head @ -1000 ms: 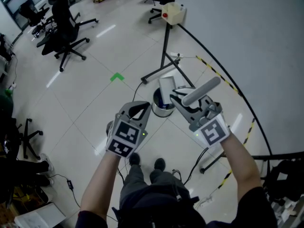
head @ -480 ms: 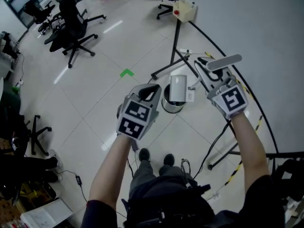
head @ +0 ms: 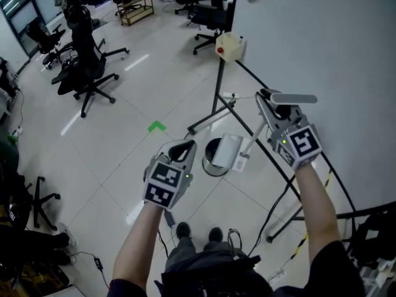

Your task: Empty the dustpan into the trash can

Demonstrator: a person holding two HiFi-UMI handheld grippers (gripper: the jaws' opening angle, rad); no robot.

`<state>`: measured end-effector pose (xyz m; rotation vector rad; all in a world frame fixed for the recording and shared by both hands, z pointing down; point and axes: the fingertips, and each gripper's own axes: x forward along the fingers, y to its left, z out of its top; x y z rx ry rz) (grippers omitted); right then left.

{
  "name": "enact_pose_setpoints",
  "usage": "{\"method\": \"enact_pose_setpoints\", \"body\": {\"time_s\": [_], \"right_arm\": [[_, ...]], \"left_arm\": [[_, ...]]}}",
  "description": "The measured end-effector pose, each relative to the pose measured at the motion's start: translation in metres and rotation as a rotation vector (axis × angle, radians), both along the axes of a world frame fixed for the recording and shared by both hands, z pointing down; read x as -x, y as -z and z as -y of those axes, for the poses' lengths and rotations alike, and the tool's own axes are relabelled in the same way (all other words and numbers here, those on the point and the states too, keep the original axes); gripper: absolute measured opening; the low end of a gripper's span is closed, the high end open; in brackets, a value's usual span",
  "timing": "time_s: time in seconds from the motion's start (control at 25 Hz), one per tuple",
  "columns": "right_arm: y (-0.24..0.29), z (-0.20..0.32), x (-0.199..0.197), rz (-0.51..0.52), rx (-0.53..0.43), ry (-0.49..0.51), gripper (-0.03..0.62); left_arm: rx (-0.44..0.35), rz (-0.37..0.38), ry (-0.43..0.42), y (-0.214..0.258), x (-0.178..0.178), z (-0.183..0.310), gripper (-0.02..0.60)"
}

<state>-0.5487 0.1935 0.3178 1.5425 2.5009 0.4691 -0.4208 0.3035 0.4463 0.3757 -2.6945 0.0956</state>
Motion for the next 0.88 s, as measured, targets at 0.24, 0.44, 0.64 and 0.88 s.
{"method": "enact_pose_setpoints", "body": {"time_s": [0.24, 0.44, 0.64, 0.88], "right_arm": [[0.052, 0.009, -0.012, 0.013, 0.050, -0.016, 0.069], [0.087, 0.019, -0.036, 0.007, 0.077, -0.002, 0.069], [0.107, 0.032, -0.058, -0.031, 0.099, 0.021, 0.070], [0.109, 0.052, -0.084, -0.109, 0.113, 0.090, 0.071]], "left_arm": [[-0.042, 0.043, -0.019, 0.019, 0.003, -0.009, -0.003], [-0.004, 0.122, -0.057, 0.065, 0.011, -0.010, -0.002], [-0.004, 0.244, -0.054, 0.129, 0.007, 0.000, -0.003], [0.020, 0.334, -0.052, 0.175, -0.006, 0.040, -0.003]]}}
